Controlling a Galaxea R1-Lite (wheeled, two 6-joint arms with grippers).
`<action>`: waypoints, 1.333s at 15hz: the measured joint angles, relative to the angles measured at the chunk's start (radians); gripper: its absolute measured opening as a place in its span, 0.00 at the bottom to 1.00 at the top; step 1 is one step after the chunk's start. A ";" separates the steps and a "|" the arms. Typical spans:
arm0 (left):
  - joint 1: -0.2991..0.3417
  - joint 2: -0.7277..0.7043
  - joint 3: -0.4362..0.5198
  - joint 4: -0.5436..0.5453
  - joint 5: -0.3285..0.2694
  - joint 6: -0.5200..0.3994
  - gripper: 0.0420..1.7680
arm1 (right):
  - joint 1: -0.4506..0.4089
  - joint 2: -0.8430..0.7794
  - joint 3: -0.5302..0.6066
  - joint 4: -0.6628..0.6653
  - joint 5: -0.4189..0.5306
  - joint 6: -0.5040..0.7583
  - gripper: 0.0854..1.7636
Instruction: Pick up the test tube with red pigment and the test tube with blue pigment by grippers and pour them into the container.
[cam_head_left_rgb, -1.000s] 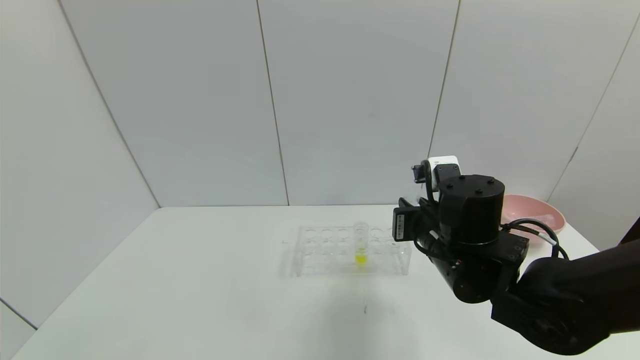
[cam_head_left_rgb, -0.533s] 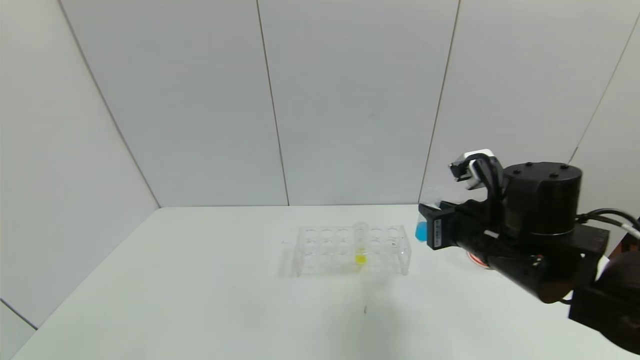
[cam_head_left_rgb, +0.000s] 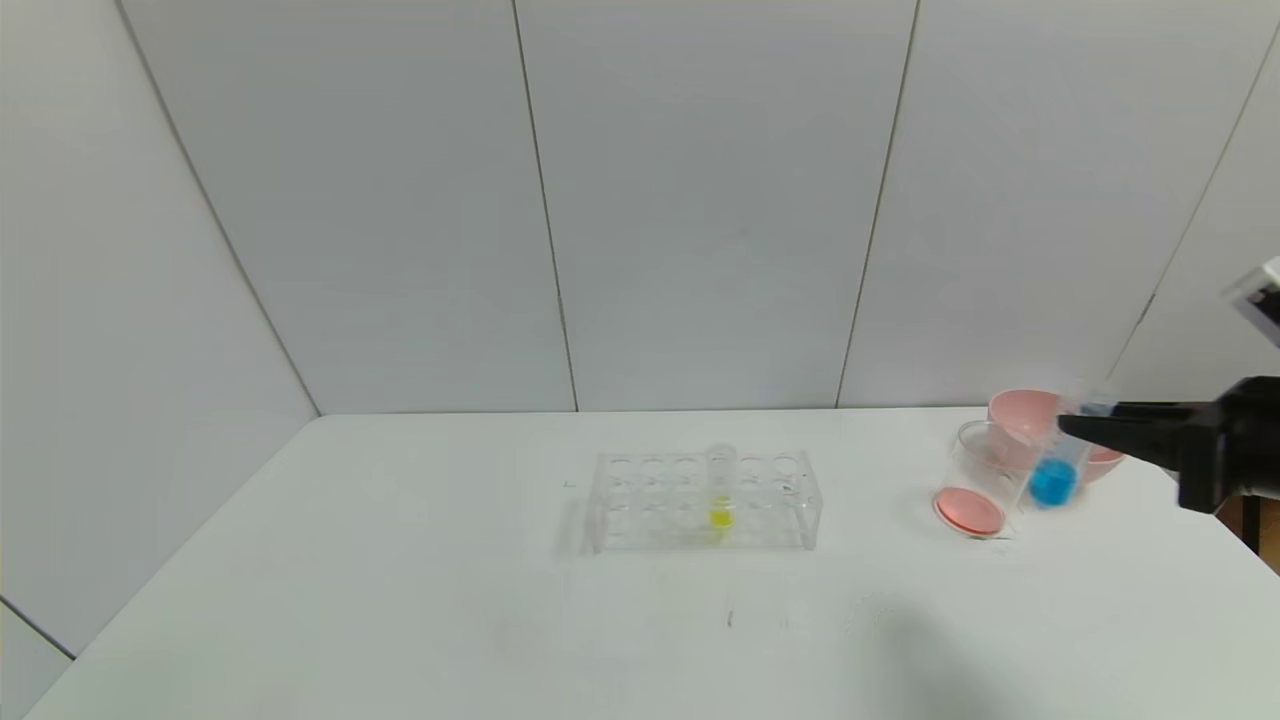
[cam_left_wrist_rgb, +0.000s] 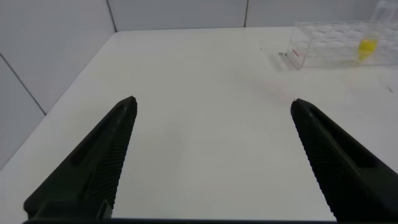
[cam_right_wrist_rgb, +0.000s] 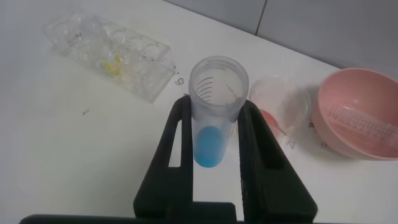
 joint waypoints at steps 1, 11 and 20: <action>0.000 0.000 0.000 0.000 0.000 0.000 1.00 | -0.094 -0.014 -0.014 0.051 0.077 -0.077 0.24; 0.000 0.000 0.000 0.000 0.000 0.000 1.00 | -0.315 0.210 -0.279 0.215 -0.002 -0.557 0.24; 0.000 0.000 0.000 0.000 0.000 0.000 1.00 | -0.161 0.432 -0.488 0.276 -0.227 -0.801 0.24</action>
